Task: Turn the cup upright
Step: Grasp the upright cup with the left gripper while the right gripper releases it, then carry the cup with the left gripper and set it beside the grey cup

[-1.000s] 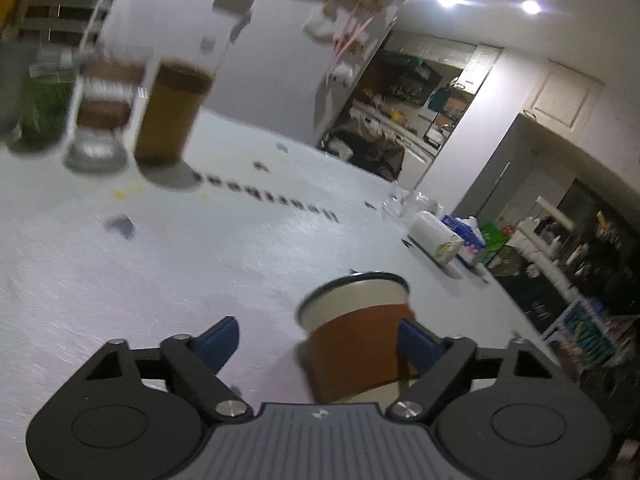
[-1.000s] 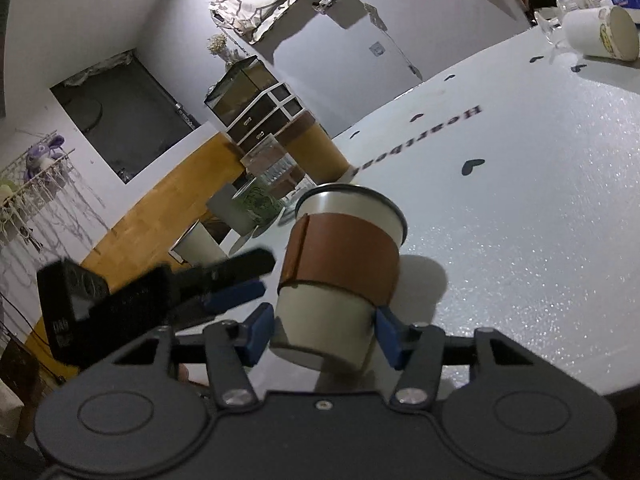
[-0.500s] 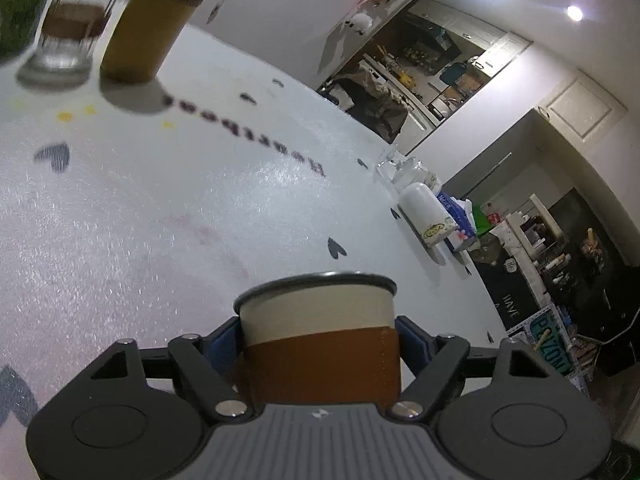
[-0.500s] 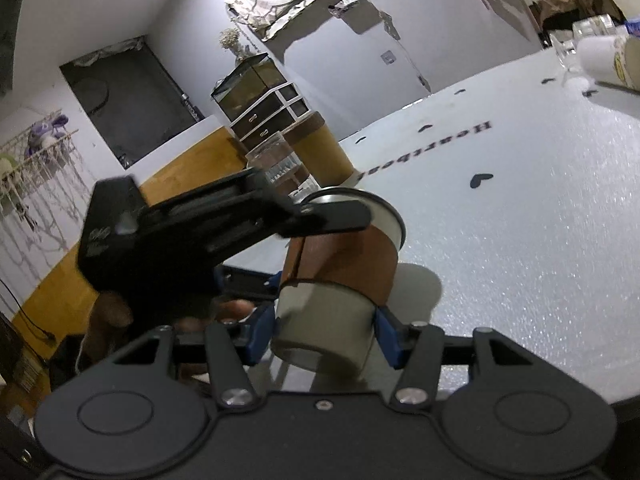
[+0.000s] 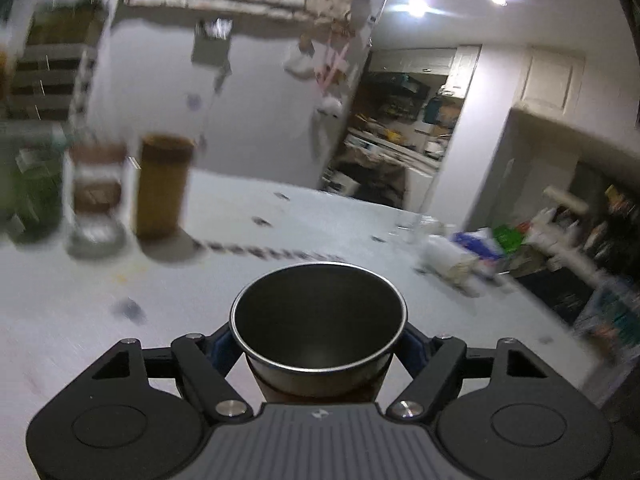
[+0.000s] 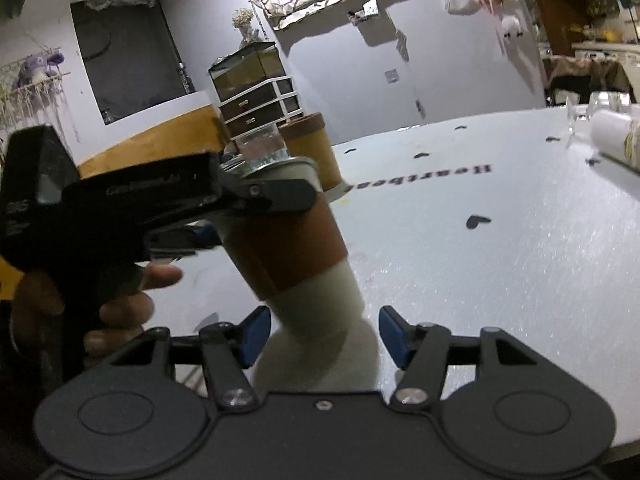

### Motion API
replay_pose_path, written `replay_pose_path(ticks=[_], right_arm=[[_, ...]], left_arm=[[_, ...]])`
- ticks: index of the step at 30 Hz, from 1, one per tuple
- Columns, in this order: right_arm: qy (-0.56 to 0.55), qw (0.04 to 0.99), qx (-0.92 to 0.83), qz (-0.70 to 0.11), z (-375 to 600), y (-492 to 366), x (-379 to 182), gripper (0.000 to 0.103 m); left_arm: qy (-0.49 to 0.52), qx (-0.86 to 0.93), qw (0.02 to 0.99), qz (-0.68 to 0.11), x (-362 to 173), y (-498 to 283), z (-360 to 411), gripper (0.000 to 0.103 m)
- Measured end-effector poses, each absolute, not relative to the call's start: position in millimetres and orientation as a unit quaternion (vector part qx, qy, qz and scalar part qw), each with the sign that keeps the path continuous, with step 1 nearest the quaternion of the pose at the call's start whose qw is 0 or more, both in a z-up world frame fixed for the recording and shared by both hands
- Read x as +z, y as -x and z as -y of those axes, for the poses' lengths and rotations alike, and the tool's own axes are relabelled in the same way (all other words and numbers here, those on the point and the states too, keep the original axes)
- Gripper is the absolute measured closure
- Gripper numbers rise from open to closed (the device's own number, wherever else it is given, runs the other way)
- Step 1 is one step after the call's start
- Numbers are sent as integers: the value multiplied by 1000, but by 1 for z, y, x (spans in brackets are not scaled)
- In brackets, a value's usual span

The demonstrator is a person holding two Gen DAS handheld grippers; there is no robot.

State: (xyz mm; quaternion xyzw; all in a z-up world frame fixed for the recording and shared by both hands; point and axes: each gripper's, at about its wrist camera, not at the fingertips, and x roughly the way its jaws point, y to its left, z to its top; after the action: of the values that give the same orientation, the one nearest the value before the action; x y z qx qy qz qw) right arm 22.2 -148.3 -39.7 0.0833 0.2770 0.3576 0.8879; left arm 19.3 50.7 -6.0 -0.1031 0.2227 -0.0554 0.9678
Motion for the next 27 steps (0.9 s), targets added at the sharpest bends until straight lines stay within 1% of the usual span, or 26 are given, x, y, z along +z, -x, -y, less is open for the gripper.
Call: replay_pose_path(ticks=[2, 5, 15, 23, 27], right_arm=[[-76, 892, 351, -275, 147, -21, -40, 41], [-60, 900, 336, -270, 145, -19, -40, 41], [-59, 908, 315, -270, 148, -23, -42, 41], [-49, 908, 315, -271, 143, -21, -43, 41], [-45, 909, 313, -272, 142, -20, -43, 41]], left_arm=[[51, -14, 978, -204, -5, -21, -55, 25], [15, 37, 981, -187, -1, -28, -73, 25], [-17, 194, 966, -167, 15, -53, -164, 25], [-11, 207, 963, -172, 11, -65, -204, 25], [9, 217, 957, -194, 4, -75, -220, 25]])
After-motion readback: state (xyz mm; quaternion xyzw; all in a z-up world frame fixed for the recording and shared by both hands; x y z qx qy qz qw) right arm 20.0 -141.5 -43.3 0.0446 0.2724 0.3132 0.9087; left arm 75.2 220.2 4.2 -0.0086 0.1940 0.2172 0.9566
